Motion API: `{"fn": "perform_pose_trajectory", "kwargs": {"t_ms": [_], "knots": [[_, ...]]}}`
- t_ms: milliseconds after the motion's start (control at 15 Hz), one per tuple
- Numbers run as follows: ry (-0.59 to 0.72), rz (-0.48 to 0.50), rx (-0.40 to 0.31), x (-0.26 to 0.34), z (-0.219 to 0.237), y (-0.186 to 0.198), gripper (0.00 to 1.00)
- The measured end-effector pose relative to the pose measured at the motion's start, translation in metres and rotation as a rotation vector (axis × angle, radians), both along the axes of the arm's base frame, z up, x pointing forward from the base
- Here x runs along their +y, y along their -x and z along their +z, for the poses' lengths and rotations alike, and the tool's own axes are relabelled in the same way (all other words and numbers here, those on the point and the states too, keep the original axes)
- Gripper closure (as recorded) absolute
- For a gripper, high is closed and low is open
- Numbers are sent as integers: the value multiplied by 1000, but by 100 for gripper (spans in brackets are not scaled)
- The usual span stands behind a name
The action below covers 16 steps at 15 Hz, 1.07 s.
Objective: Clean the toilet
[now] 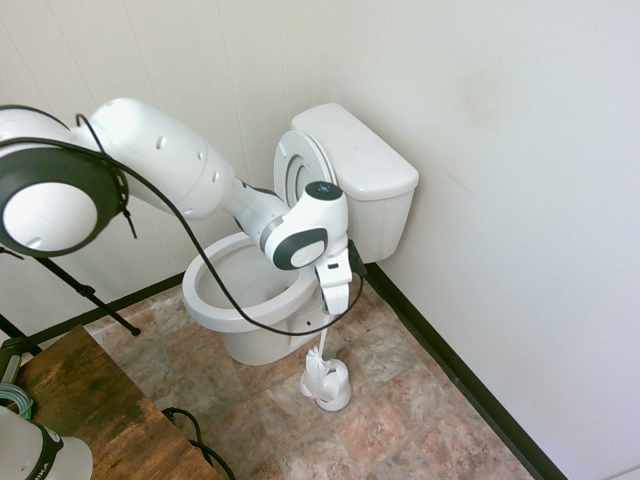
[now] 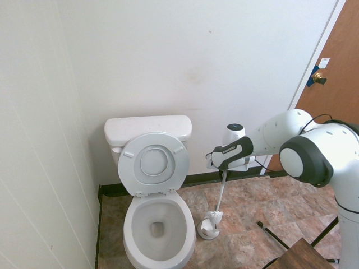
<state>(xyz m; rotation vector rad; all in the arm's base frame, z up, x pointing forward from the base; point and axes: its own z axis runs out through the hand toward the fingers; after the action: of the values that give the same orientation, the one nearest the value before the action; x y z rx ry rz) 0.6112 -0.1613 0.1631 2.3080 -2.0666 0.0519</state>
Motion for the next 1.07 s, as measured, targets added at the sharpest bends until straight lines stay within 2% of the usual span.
{"fn": "perform_pose_trajectory", "kwargs": {"t_ms": [267, 667, 1067], "knots": [[-35, -14, 28, -7, -48, -18, 100], [-53, -34, 49, -20, -77, -37, 100], [-72, -51, 116, -36, -130, -54, 100]]}}
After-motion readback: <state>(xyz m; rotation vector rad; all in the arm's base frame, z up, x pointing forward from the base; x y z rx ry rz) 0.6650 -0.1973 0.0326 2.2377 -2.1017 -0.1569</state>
